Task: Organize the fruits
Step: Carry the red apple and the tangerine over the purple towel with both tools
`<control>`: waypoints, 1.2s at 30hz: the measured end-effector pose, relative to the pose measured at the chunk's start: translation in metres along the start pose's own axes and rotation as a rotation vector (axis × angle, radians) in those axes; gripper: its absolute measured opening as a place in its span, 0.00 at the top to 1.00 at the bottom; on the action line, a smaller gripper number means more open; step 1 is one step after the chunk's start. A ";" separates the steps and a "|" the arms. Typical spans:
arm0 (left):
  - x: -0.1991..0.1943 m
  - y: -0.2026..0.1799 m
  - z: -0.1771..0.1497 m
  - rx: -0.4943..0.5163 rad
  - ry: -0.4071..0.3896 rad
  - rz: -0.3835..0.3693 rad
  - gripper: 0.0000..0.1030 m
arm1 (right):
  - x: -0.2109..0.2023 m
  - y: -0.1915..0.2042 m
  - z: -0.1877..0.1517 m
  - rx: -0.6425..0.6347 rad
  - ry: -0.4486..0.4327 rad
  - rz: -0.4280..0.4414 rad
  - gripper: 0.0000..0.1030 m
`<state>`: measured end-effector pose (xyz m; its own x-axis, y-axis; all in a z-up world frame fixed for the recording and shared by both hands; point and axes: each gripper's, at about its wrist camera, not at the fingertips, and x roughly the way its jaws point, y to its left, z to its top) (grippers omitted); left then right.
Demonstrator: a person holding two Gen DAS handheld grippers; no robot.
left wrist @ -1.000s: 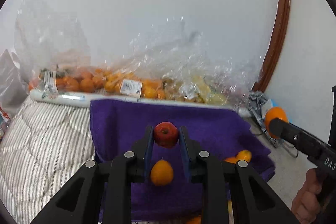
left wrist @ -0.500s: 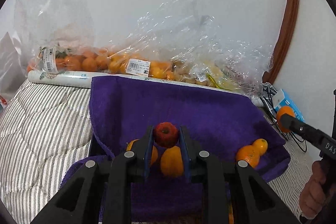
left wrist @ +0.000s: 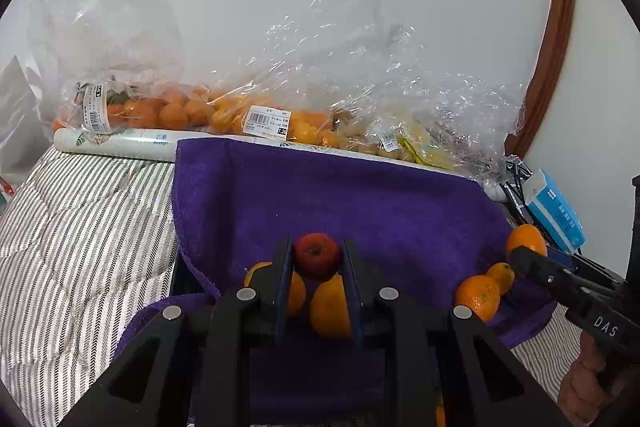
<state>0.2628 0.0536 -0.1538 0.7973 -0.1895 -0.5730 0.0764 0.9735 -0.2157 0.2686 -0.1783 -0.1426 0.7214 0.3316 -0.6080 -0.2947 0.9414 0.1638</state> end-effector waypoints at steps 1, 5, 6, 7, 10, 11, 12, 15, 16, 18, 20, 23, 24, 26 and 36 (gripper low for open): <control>0.000 0.000 0.000 0.000 0.000 -0.001 0.77 | 0.000 0.001 0.000 -0.005 0.003 -0.003 0.61; 0.000 0.002 0.000 -0.005 0.001 -0.008 0.77 | 0.002 0.004 -0.002 -0.022 0.006 -0.014 0.61; 0.000 0.002 0.000 -0.004 0.001 -0.006 0.77 | 0.002 0.004 -0.002 -0.023 0.008 -0.015 0.61; 0.000 0.002 0.000 -0.003 0.000 -0.006 0.77 | 0.003 0.004 -0.002 -0.025 0.012 -0.015 0.60; 0.000 0.002 0.000 0.000 0.003 -0.007 0.77 | 0.005 0.005 -0.003 -0.031 0.021 -0.020 0.61; 0.000 0.002 -0.001 0.001 0.004 -0.007 0.77 | 0.005 0.005 -0.003 -0.032 0.023 -0.021 0.61; 0.000 0.002 -0.001 0.003 0.006 -0.007 0.77 | 0.006 0.005 -0.003 -0.033 0.026 -0.021 0.61; 0.002 0.001 -0.001 0.007 0.013 -0.011 0.77 | 0.008 0.007 -0.004 -0.041 0.038 -0.024 0.61; 0.002 0.000 -0.001 0.007 0.013 -0.011 0.77 | 0.009 0.008 -0.005 -0.044 0.040 -0.027 0.60; 0.001 0.000 -0.001 0.007 0.012 -0.012 0.77 | 0.011 0.009 -0.005 -0.050 0.046 -0.030 0.60; 0.001 0.000 -0.001 0.006 0.008 -0.012 0.77 | 0.012 0.010 -0.006 -0.056 0.049 -0.032 0.60; 0.000 0.000 -0.001 0.006 0.007 -0.013 0.77 | 0.013 0.011 -0.006 -0.064 0.053 -0.031 0.60; 0.000 0.000 -0.001 0.005 0.008 -0.014 0.77 | 0.014 0.011 -0.007 -0.066 0.055 -0.030 0.60; 0.000 0.000 -0.001 0.006 0.005 -0.012 0.76 | 0.014 0.011 -0.007 -0.069 0.059 -0.027 0.60; -0.002 0.000 0.000 0.005 0.000 -0.019 0.58 | 0.015 0.011 -0.008 -0.072 0.066 -0.026 0.60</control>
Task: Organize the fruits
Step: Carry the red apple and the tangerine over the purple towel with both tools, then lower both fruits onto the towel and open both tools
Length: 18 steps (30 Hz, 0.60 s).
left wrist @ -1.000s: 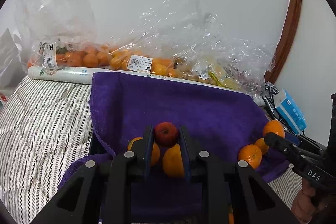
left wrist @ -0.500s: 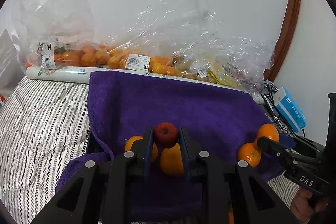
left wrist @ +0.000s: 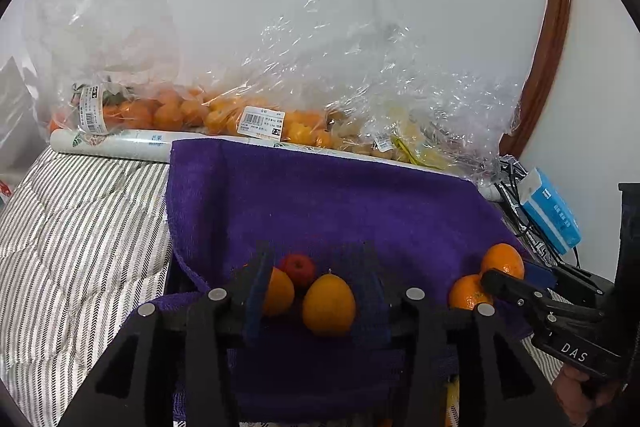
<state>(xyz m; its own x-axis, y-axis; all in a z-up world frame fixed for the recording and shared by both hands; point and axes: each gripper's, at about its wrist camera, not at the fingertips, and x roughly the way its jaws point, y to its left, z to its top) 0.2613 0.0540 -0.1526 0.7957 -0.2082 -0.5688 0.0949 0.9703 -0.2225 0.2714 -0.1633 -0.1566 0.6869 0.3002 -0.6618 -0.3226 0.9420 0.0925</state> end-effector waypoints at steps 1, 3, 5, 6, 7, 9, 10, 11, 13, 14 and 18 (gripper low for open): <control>0.000 0.000 0.000 -0.001 0.001 -0.001 0.58 | 0.000 0.000 0.000 -0.001 0.000 0.000 0.60; 0.000 0.000 0.000 -0.003 0.003 0.000 0.57 | 0.000 0.000 0.000 -0.002 -0.001 0.000 0.60; 0.000 0.000 0.000 -0.003 0.005 -0.001 0.57 | 0.000 -0.001 0.000 -0.002 -0.001 -0.001 0.60; 0.001 0.000 0.000 -0.003 0.006 -0.001 0.57 | 0.000 0.000 0.000 -0.002 -0.001 -0.001 0.60; 0.001 0.000 0.000 -0.002 0.007 -0.001 0.57 | 0.000 -0.001 0.000 -0.002 -0.001 -0.002 0.60; 0.001 -0.001 0.000 0.001 0.009 0.000 0.57 | 0.000 -0.001 0.000 -0.001 0.000 -0.002 0.60; 0.001 -0.001 0.000 0.004 0.010 -0.001 0.57 | 0.000 -0.001 0.000 -0.001 0.000 -0.002 0.60; 0.002 -0.002 0.000 0.007 0.011 -0.001 0.57 | 0.000 -0.001 0.000 -0.001 0.000 -0.003 0.60; 0.002 -0.003 -0.001 0.012 0.012 -0.002 0.56 | 0.000 -0.002 0.000 0.001 -0.005 -0.006 0.60; 0.002 -0.004 -0.001 0.015 0.012 -0.002 0.56 | -0.001 -0.002 0.000 0.002 -0.007 -0.010 0.60; 0.001 -0.006 -0.001 0.021 0.011 -0.003 0.56 | -0.002 -0.005 0.001 0.015 -0.010 -0.018 0.59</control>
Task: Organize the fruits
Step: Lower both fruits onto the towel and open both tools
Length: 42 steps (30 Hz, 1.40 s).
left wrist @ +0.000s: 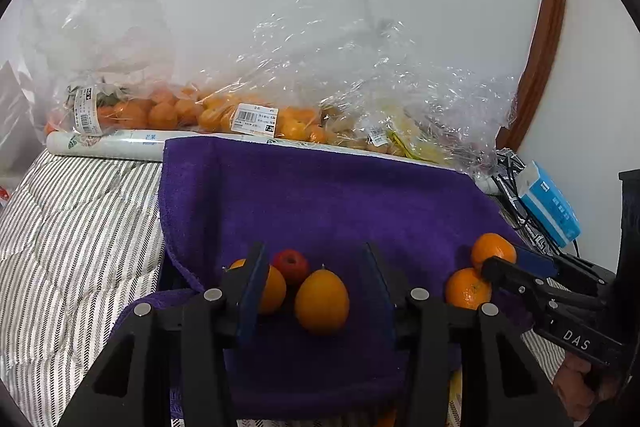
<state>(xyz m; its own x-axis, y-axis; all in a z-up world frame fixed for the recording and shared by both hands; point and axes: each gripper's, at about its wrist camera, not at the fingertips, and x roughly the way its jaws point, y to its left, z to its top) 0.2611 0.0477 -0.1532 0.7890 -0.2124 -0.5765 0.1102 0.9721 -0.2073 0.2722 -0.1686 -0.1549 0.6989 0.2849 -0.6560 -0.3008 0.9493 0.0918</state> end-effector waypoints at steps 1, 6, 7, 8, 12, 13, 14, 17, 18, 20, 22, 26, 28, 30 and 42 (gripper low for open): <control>0.000 0.000 0.000 0.000 0.000 -0.001 0.55 | 0.000 0.000 0.000 0.002 0.002 0.001 0.59; -0.001 0.001 0.000 -0.004 -0.004 -0.001 0.55 | -0.001 0.003 0.000 -0.019 0.002 -0.012 0.59; -0.002 0.001 0.000 -0.006 -0.007 0.002 0.55 | -0.003 0.003 0.001 -0.025 -0.002 -0.016 0.59; -0.003 0.001 0.000 -0.009 -0.013 0.004 0.55 | -0.004 0.004 0.001 -0.025 -0.007 -0.016 0.58; -0.004 0.002 0.000 -0.011 -0.017 0.004 0.55 | -0.007 0.004 0.001 -0.025 -0.017 -0.014 0.54; -0.005 0.001 0.000 -0.009 -0.016 0.005 0.55 | -0.007 0.004 0.001 -0.026 -0.017 -0.016 0.54; -0.005 0.001 0.000 -0.008 -0.016 0.006 0.55 | -0.008 0.004 0.001 -0.026 -0.018 -0.017 0.54; -0.006 0.000 0.000 -0.002 -0.021 0.010 0.55 | -0.009 0.003 0.002 -0.021 -0.026 -0.020 0.54; -0.007 -0.001 0.000 0.001 -0.024 0.013 0.55 | -0.011 0.002 0.002 -0.019 -0.032 -0.022 0.54; -0.008 -0.003 -0.001 0.008 -0.030 0.022 0.55 | -0.012 0.002 0.003 -0.015 -0.040 -0.023 0.54; -0.011 -0.006 -0.002 0.014 -0.048 0.037 0.55 | -0.015 0.001 0.004 -0.010 -0.049 -0.021 0.53; -0.019 -0.010 -0.002 0.030 -0.078 0.053 0.55 | -0.021 0.000 0.006 -0.002 -0.064 -0.015 0.52; -0.022 -0.011 -0.002 0.032 -0.086 0.052 0.55 | -0.024 0.000 0.007 0.004 -0.072 -0.007 0.52; -0.023 -0.010 -0.002 0.029 -0.087 0.050 0.55 | -0.027 0.001 0.008 0.016 -0.077 0.005 0.52; -0.030 -0.006 -0.001 -0.005 -0.092 0.038 0.55 | -0.062 0.021 0.009 -0.006 -0.093 0.023 0.51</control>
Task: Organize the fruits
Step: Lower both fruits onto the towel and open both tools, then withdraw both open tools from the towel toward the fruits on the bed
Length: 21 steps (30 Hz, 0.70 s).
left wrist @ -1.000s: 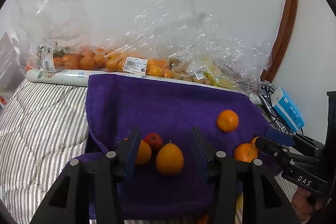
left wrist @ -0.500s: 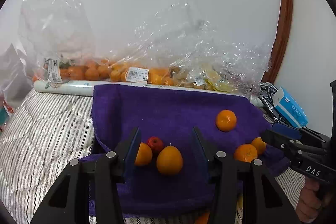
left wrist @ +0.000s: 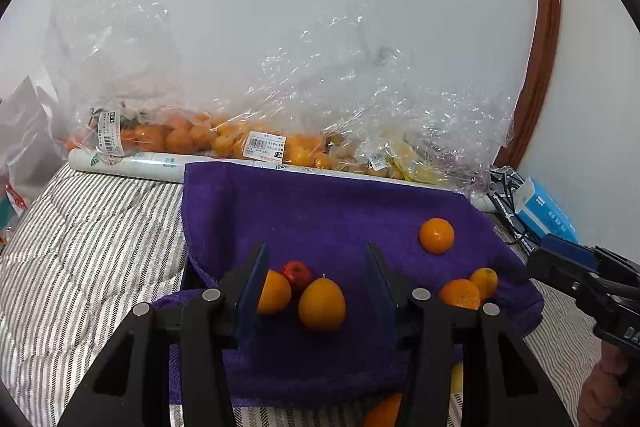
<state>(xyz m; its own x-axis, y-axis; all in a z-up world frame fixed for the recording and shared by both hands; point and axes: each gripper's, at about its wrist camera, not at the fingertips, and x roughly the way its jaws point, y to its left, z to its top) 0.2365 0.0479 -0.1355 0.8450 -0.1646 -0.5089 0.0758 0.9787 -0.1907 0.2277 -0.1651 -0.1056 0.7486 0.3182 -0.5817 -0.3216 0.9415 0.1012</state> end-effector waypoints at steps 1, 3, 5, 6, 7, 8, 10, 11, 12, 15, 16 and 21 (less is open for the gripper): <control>-0.001 0.000 0.000 0.000 -0.001 0.000 0.55 | -0.002 0.000 0.000 0.003 0.001 0.000 0.51; -0.002 0.000 0.000 -0.003 -0.004 0.001 0.55 | -0.006 0.002 -0.002 0.003 0.010 -0.011 0.51; -0.002 0.001 -0.001 -0.005 -0.002 0.001 0.55 | -0.009 0.003 -0.004 -0.001 0.016 -0.018 0.51; -0.002 0.002 -0.001 -0.006 -0.001 0.002 0.55 | -0.012 0.004 -0.005 -0.004 0.020 -0.023 0.51; -0.003 0.003 -0.001 -0.008 -0.001 0.003 0.55 | -0.013 0.005 -0.006 -0.007 0.022 -0.025 0.51; -0.004 0.005 -0.002 -0.009 -0.001 0.005 0.55 | -0.015 0.005 -0.008 -0.011 0.025 -0.027 0.51; -0.008 0.007 -0.004 -0.011 -0.001 0.008 0.55 | -0.021 0.007 -0.011 -0.015 0.029 -0.035 0.51; -0.010 0.009 -0.005 -0.013 -0.001 0.012 0.55 | -0.023 0.007 -0.013 -0.016 0.031 -0.037 0.51; -0.012 0.011 -0.007 -0.013 -0.001 0.016 0.55 | -0.026 0.008 -0.015 -0.016 0.036 -0.039 0.51; -0.018 0.017 -0.011 -0.014 0.000 0.027 0.55 | -0.031 0.009 -0.020 -0.010 0.044 -0.039 0.51; -0.021 0.019 -0.013 -0.018 0.002 0.029 0.55 | -0.033 0.009 -0.023 -0.005 0.047 -0.037 0.51; -0.032 0.026 -0.023 -0.021 0.012 0.041 0.55 | -0.039 0.012 -0.037 0.017 0.068 -0.036 0.51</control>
<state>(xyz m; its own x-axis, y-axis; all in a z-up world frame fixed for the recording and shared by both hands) 0.1997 0.0762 -0.1434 0.8405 -0.1257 -0.5270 0.0295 0.9819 -0.1872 0.1737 -0.1707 -0.1118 0.7180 0.2768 -0.6387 -0.2853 0.9540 0.0927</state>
